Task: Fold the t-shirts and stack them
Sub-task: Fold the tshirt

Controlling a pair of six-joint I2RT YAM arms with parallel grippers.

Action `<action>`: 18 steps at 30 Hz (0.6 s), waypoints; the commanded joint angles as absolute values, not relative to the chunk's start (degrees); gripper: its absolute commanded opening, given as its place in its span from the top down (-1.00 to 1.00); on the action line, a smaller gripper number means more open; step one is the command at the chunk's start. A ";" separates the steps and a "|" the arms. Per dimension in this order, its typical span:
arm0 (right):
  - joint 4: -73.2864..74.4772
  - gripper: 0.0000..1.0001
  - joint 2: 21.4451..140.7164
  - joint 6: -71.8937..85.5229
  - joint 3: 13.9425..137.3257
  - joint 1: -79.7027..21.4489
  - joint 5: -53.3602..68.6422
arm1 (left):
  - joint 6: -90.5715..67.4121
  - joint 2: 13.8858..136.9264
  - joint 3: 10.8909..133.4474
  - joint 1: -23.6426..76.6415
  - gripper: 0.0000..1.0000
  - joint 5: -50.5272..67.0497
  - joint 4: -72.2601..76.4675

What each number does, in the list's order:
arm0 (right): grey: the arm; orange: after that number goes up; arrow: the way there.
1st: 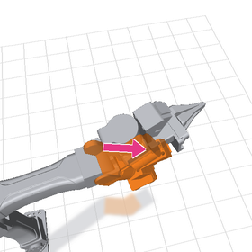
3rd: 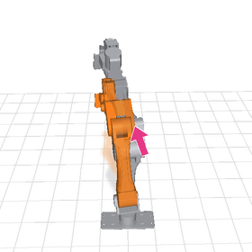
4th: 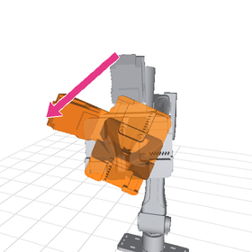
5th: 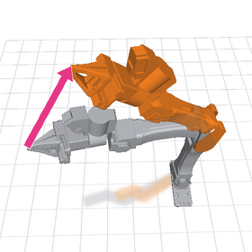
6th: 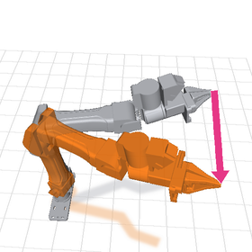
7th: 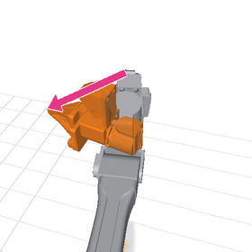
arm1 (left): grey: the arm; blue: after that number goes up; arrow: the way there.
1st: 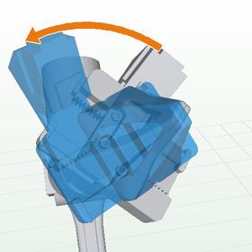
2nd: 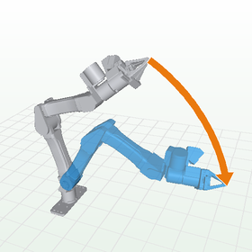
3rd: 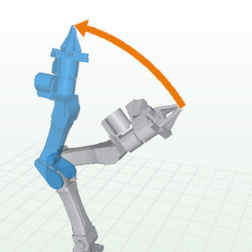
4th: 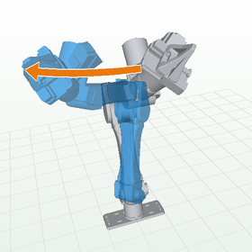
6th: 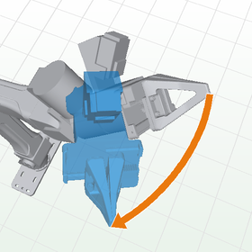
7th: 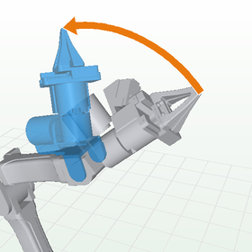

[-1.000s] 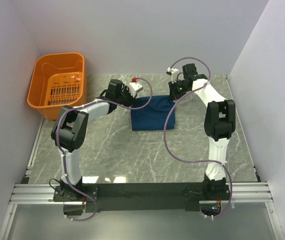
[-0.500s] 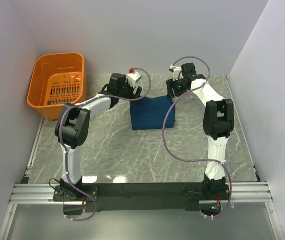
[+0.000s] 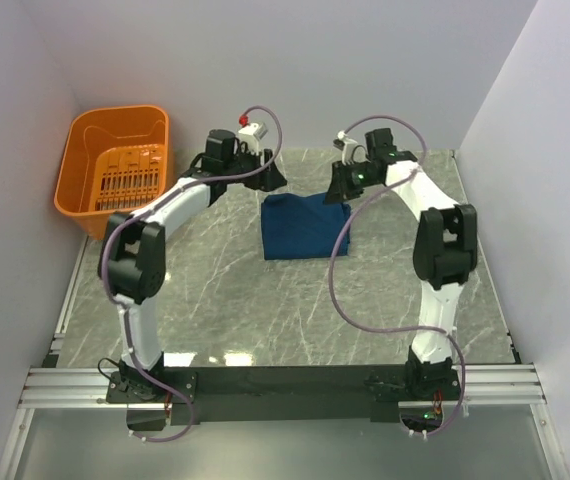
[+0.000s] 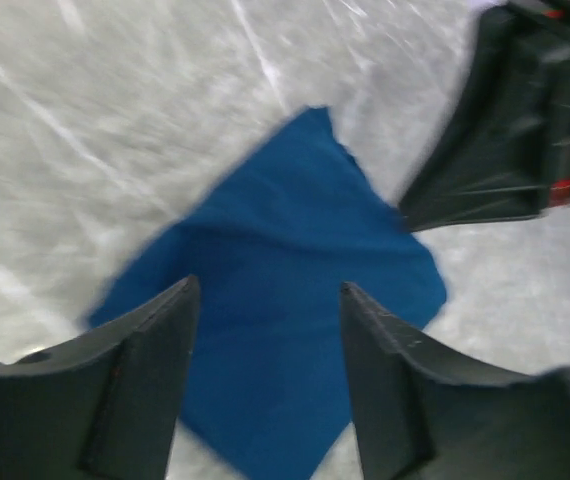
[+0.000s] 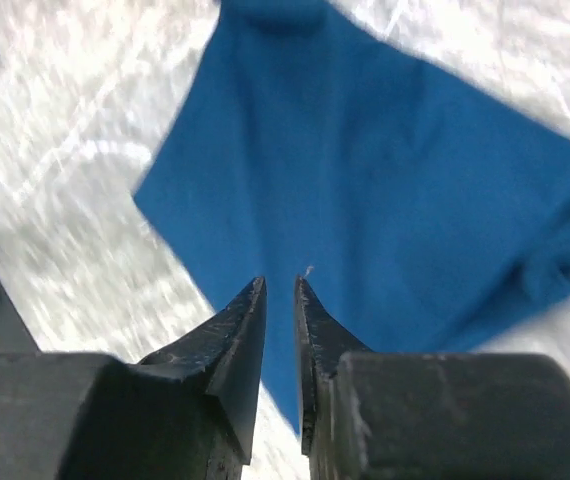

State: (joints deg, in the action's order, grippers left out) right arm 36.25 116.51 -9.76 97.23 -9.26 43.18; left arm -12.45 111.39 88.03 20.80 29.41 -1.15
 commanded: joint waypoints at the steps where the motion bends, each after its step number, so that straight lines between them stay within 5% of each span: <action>1: 35.95 0.52 123.03 -0.40 104.40 -10.20 42.47 | -25.30 119.94 92.45 21.27 -0.23 38.48 -0.70; 10: 34.27 0.47 130.78 10.19 110.21 -10.37 26.12 | -32.70 129.80 98.35 22.24 -0.18 31.30 -0.52; 18: 35.51 0.45 132.63 12.04 110.56 -9.84 12.49 | -31.64 127.09 91.15 19.96 -0.18 23.30 -3.42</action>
